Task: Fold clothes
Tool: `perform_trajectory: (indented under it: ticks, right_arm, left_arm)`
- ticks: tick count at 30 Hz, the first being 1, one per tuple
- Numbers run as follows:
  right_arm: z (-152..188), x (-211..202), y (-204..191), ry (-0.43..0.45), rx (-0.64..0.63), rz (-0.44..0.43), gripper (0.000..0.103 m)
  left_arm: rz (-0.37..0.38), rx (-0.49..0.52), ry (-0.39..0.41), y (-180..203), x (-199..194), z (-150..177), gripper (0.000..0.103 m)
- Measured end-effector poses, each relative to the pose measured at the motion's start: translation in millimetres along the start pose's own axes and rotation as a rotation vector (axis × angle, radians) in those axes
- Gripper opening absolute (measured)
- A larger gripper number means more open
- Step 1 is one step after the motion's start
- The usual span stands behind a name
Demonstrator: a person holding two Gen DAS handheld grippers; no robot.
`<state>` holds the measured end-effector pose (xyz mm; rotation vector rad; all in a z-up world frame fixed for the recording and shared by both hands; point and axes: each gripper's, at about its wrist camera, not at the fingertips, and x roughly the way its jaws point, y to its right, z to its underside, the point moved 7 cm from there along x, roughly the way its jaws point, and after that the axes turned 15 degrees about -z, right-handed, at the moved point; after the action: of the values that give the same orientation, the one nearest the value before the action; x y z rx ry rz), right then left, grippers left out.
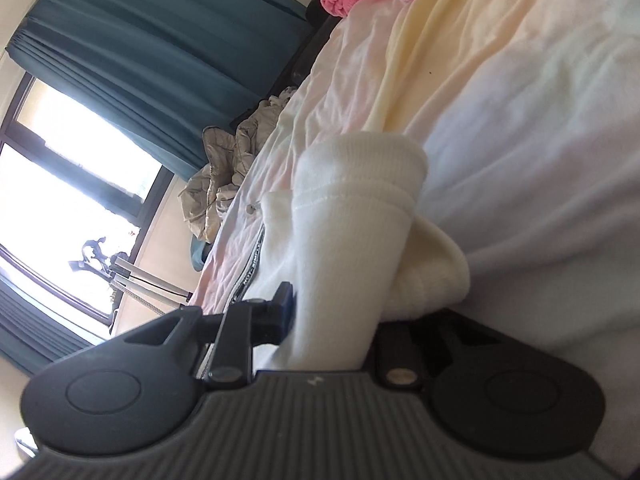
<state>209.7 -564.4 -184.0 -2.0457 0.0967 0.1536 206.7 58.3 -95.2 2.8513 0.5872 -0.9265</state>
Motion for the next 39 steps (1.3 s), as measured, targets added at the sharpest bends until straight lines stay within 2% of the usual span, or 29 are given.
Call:
perform_trajectory:
  ticks: [2, 5, 10, 14, 18, 21, 23, 26, 28, 30, 32, 35, 38, 39]
  right_arm:
    - [-0.1, 0.5, -7.8, 0.006, -0.053, 0.024, 0.018]
    - [-1.0, -0.3, -23.9, 0.012, -0.144, 0.054, 0.016]
    - [1.1, 2.8, -53.9, 0.003, -0.292, 0.16, 0.014]
    - [5.3, 5.4, -92.1, 0.014, -0.424, 0.192, 0.013]
    - [19.3, 6.6, -154.5, 0.028, -0.591, 0.132, 0.013]
    - [42.6, 7.8, -202.3, 0.038, -0.65, 0.056, 0.012]
    - [66.2, 11.8, -234.1, 0.031, -0.703, 0.0, 0.012]
    - [114.1, 13.8, -279.7, 0.004, -0.766, -0.104, 0.012]
    - [154.8, 12.1, -298.7, -0.022, -0.777, -0.169, 0.012]
    - [199.7, 9.5, -313.9, -0.06, -0.784, -0.223, 0.012]
    - [256.3, 7.2, -322.0, -0.137, -0.814, -0.279, 0.012]
    - [349.2, -0.2, -320.2, -0.291, -0.943, -0.342, 0.012]
    - [425.0, -14.3, -303.2, -0.473, -1.046, -0.384, 0.012]
    - [435.7, -17.7, -297.5, -0.504, -1.051, -0.388, 0.012]
  left_arm:
    - [-0.029, 0.055, 0.028, 4.8, 0.3, 5.2, 0.092]
    - [-0.049, 0.137, 0.016, 13.1, 5.9, 15.0, 0.093]
    - [-0.048, 0.183, 0.002, 22.7, 8.5, 19.6, 0.095]
    - [-0.017, 0.159, -0.015, 19.1, 4.9, 15.3, 0.095]
    - [0.002, 0.085, -0.033, 6.6, -2.6, 3.0, 0.095]
    - [0.05, -0.028, -0.029, -12.5, -14.5, -12.9, 0.095]
    - [0.073, -0.101, -0.001, -30.3, -25.6, -26.3, 0.095]
    - [0.034, -0.16, 0.106, -61.1, -39.8, -51.0, 0.095]
    - [0.018, -0.202, 0.145, -79.2, -46.1, -64.6, 0.095]
    - [0.043, -0.255, 0.17, -94.1, -51.2, -73.3, 0.095]
    - [0.061, -0.306, 0.166, -103.9, -51.6, -75.6, 0.095]
    - [0.108, -0.331, 0.158, -105.6, -47.9, -74.8, 0.095]
    - [0.109, -0.314, 0.133, -99.7, -41.9, -69.5, 0.095]
    - [0.116, -0.309, 0.123, -96.8, -40.1, -67.2, 0.095]
